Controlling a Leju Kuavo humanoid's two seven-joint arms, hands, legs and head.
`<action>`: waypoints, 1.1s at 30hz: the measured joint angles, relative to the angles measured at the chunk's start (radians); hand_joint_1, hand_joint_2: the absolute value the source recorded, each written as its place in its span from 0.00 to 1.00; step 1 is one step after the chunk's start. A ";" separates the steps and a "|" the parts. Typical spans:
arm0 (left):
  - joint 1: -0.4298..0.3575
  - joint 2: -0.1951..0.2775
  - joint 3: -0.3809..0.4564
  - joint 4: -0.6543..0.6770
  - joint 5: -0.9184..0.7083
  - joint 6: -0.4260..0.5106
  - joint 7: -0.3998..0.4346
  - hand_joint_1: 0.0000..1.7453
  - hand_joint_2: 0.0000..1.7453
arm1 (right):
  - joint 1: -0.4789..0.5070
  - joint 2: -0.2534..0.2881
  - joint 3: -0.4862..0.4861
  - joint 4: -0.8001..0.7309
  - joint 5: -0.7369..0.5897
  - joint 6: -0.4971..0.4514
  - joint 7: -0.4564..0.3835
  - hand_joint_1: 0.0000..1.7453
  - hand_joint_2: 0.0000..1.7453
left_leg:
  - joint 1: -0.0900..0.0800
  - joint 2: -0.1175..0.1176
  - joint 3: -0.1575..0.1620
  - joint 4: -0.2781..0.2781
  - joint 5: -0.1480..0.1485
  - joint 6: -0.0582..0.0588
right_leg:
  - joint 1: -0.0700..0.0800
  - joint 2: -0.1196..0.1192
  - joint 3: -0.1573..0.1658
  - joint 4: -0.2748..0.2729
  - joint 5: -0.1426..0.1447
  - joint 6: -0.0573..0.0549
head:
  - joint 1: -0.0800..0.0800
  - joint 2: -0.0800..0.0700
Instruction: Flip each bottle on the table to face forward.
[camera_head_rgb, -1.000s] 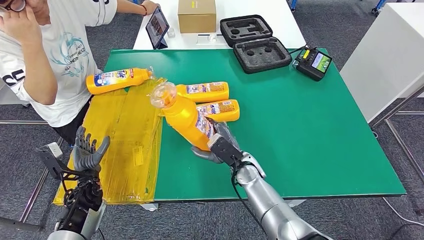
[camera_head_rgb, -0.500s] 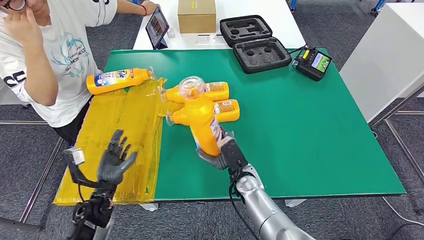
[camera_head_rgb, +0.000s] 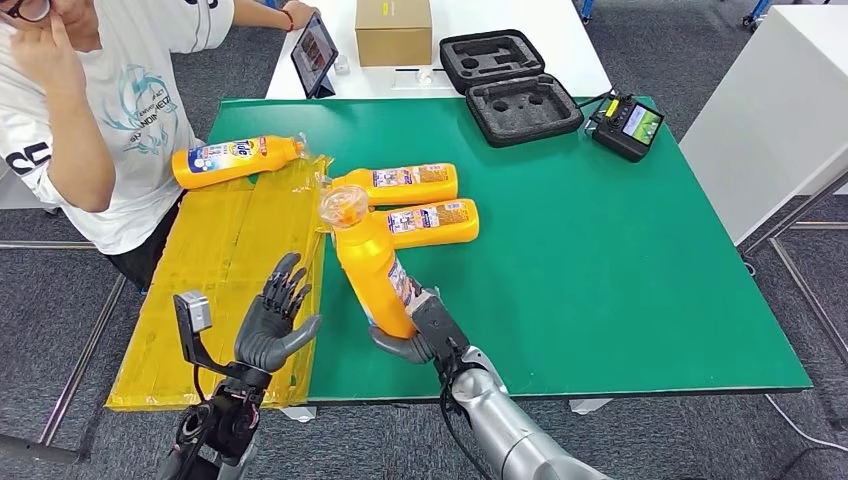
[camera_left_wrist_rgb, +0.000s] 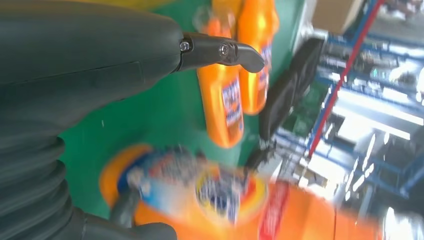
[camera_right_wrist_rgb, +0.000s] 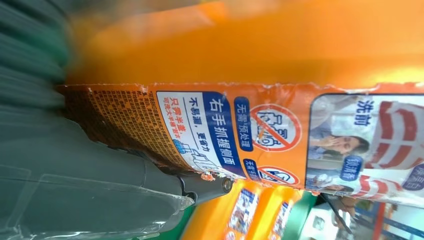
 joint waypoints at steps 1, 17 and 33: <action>0.003 0.000 -0.014 -0.012 -0.006 0.000 0.000 0.00 1.00 | -0.002 0.005 0.003 0.004 0.000 0.001 0.007 1.00 1.00 | 0.000 0.000 0.000 0.000 0.000 0.000 | 0.000 0.000 0.000 0.000 0.000 0.000 | 0.000 0.000; -0.021 0.003 -0.143 -0.060 -0.031 0.019 -0.006 0.00 1.00 | -0.032 0.064 0.148 0.056 0.080 0.005 0.089 1.00 1.00 | 0.000 0.000 0.000 0.000 0.000 0.000 | 0.000 0.000 0.000 0.000 0.000 0.000 | 0.000 0.000; -0.036 0.038 -0.142 -0.009 0.013 0.023 0.001 0.00 1.00 | -0.052 0.058 0.398 0.058 0.114 -0.047 0.210 1.00 1.00 | 0.000 0.001 0.000 0.000 0.000 0.000 | 0.000 0.001 -0.001 0.000 0.000 0.000 | 0.000 0.000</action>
